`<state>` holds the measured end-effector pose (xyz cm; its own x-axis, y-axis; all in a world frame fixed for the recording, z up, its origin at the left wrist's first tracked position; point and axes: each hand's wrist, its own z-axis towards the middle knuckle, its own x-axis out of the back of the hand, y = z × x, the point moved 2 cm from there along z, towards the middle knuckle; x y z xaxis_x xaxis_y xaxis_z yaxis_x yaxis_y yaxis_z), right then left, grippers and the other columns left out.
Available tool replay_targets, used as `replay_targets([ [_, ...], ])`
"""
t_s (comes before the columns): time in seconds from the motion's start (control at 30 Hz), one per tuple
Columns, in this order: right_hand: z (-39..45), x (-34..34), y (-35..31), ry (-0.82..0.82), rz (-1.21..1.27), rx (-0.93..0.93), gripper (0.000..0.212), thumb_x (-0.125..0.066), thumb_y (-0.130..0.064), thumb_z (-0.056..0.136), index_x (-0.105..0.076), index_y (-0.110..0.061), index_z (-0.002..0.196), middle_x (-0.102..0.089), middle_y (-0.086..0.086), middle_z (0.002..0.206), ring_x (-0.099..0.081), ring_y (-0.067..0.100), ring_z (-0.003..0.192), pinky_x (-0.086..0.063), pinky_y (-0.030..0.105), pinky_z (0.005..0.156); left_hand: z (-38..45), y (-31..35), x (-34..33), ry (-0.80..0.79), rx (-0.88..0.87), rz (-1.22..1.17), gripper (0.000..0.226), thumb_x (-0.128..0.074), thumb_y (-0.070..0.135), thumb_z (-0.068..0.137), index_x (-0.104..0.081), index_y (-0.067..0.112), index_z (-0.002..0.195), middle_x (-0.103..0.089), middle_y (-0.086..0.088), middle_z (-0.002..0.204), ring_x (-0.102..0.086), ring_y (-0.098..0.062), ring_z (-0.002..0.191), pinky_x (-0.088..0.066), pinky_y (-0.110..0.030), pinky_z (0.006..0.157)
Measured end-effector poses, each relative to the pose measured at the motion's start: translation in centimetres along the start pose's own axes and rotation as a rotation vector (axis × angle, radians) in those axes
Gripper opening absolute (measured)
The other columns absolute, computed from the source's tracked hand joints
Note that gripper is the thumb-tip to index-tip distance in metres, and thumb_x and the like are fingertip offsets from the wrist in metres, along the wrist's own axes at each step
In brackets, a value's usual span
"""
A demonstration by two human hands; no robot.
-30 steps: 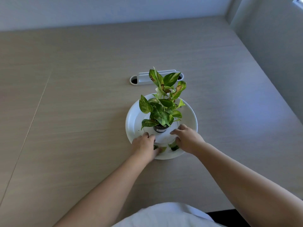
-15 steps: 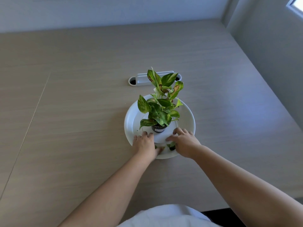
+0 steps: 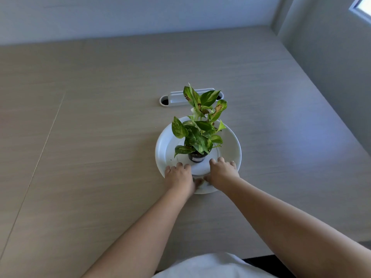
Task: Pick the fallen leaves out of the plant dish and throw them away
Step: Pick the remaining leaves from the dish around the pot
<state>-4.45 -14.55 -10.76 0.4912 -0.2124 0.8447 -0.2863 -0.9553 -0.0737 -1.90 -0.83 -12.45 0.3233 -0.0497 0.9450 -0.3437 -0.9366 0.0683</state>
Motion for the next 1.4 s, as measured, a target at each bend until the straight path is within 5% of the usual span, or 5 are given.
replay_targets([
  [0.27,0.8,0.4,0.5,-0.046,-0.026,0.052,0.007,-0.054,-0.020,0.085,-0.055,-0.017,0.091,-0.046,0.004,0.097,-0.052,0.026,0.097,-0.028,0.037,0.080,1.3,0.1,1.0,-0.182,0.008,0.038,0.067,-0.055,0.066,0.078,-0.050,0.017,0.124,-0.055,-0.008,0.123,-0.054,-0.030,0.115,-0.040,-0.037,0.091],
  [0.5,0.7,0.3,1.1,-0.007,-0.045,0.030,0.026,-0.062,-0.036,0.082,-0.065,-0.018,0.101,-0.046,0.003,0.097,-0.052,0.024,0.096,-0.022,0.052,0.107,1.4,-0.4,1.6,-0.206,-0.001,-0.072,0.061,-0.056,0.056,0.081,-0.048,0.016,0.127,-0.051,-0.009,0.127,-0.056,-0.031,0.114,-0.045,-0.037,0.084],
  [0.73,0.7,-0.4,0.6,0.029,0.047,0.055,0.028,-0.073,-0.022,0.076,-0.065,-0.012,0.101,-0.055,0.009,0.109,-0.060,0.031,0.089,-0.048,0.033,0.074,1.4,0.3,1.0,-0.196,-0.028,-0.046,0.045,-0.068,0.027,0.080,-0.055,0.012,0.121,-0.051,-0.010,0.120,-0.060,-0.030,0.105,-0.043,-0.035,0.071],
  [1.07,1.1,-0.1,0.9,-0.077,-0.042,0.218,0.020,-0.061,-0.020,0.084,-0.073,-0.014,0.099,-0.071,0.004,0.099,-0.064,0.026,0.093,-0.056,0.034,0.078,1.3,-1.3,1.1,-0.202,-0.140,-0.150,0.019,-0.060,-0.002,0.077,-0.068,0.008,0.092,-0.064,-0.012,0.102,-0.063,-0.031,0.091,-0.050,-0.033,0.072],
  [1.4,0.2,2.1,3.9,0.115,0.744,0.005,0.006,-0.074,-0.008,0.072,-0.075,-0.012,0.076,-0.067,-0.009,0.067,-0.058,0.005,0.061,-0.041,0.013,0.051,0.7,-2.2,2.0,-0.125,-0.106,-0.496,0.007,-0.066,0.007,0.070,-0.065,0.014,0.073,-0.069,-0.002,0.083,-0.063,-0.019,0.080,-0.046,-0.024,0.062],
])
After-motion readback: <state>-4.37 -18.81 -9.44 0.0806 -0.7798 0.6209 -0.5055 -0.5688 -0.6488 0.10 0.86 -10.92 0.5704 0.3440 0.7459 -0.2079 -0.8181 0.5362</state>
